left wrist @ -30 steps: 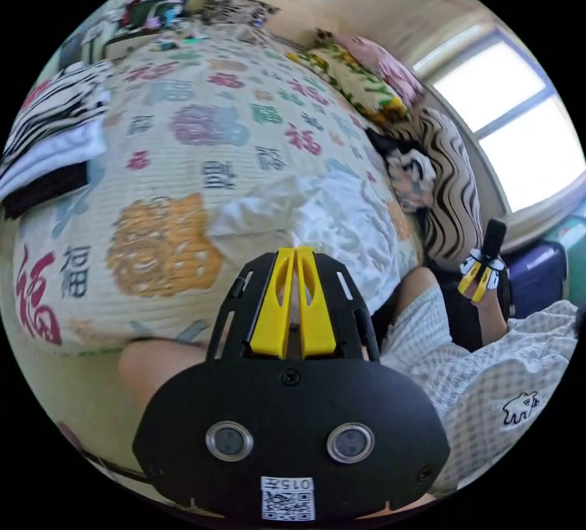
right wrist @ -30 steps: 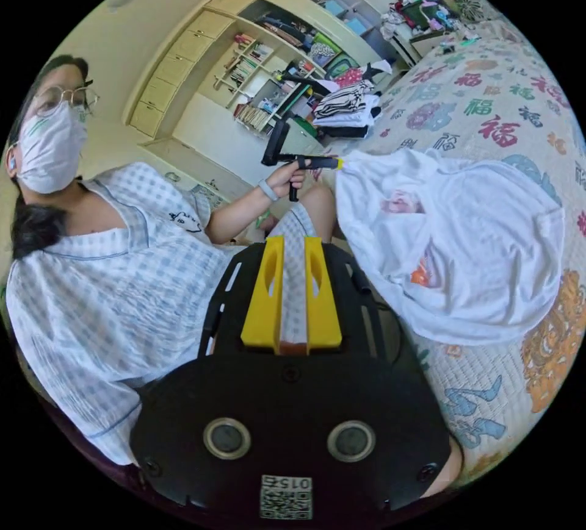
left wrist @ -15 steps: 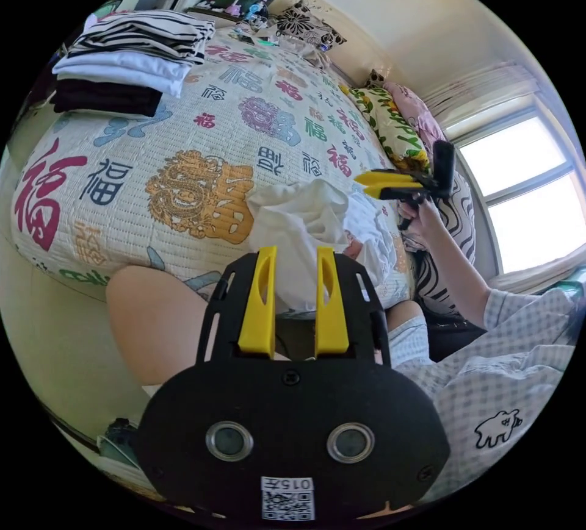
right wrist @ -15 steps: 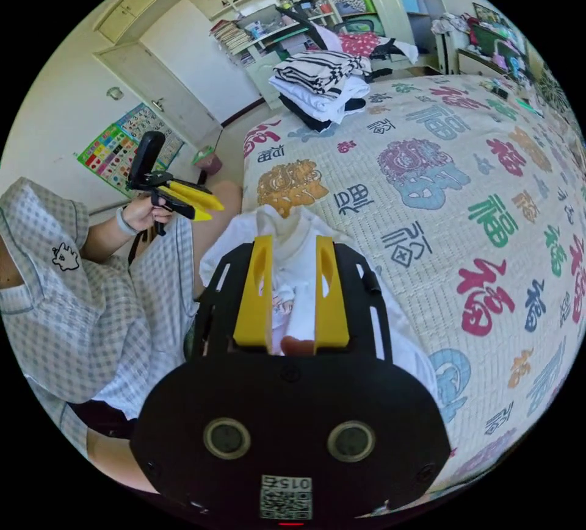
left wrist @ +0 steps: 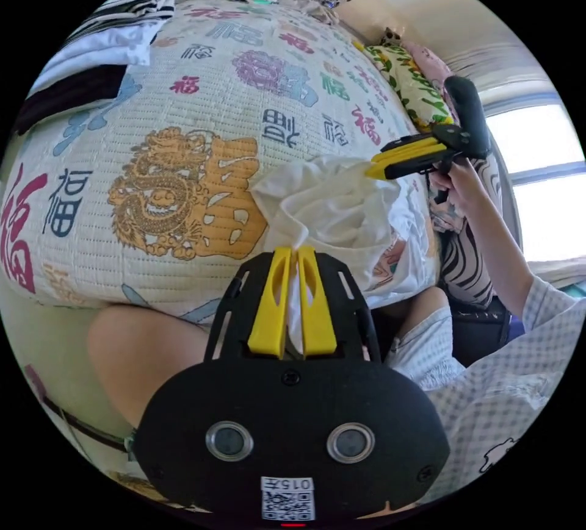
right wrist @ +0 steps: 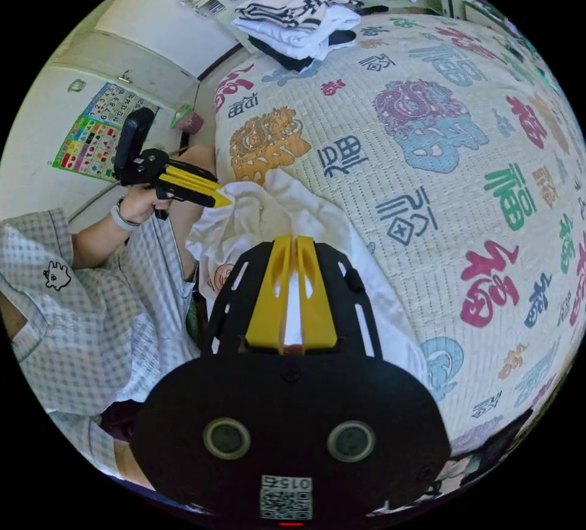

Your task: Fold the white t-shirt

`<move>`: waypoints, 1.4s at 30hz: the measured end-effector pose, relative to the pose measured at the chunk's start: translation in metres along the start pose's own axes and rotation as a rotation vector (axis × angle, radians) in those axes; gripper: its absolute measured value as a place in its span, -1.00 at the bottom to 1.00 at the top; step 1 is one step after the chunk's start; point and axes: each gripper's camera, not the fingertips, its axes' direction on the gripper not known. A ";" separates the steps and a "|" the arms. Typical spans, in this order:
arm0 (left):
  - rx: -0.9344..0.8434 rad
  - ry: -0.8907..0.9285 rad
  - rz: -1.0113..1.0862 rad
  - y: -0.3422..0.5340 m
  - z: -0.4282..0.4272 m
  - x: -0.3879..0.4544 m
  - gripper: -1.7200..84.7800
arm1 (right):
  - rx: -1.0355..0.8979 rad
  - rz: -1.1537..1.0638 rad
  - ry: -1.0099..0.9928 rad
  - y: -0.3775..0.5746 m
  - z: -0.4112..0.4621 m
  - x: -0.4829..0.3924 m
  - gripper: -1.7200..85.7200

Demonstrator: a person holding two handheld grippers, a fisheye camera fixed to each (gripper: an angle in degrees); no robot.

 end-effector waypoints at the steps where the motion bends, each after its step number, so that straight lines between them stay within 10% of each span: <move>1: 0.039 -0.015 0.023 0.009 -0.011 0.008 -0.95 | 0.043 0.029 0.024 0.007 -0.009 -0.008 -0.94; 22: 0.970 -0.381 1.029 0.193 -0.341 0.360 -0.95 | 1.125 0.102 0.843 0.212 -0.282 -0.413 -0.97; 33: 1.138 -0.487 1.111 0.244 -0.396 0.415 -0.95 | 1.081 0.181 1.319 0.211 -0.313 -0.512 -0.98; 42: 0.843 -0.473 1.072 0.054 -0.330 0.413 -0.94 | 0.881 0.360 1.171 0.201 -0.385 -0.352 -0.97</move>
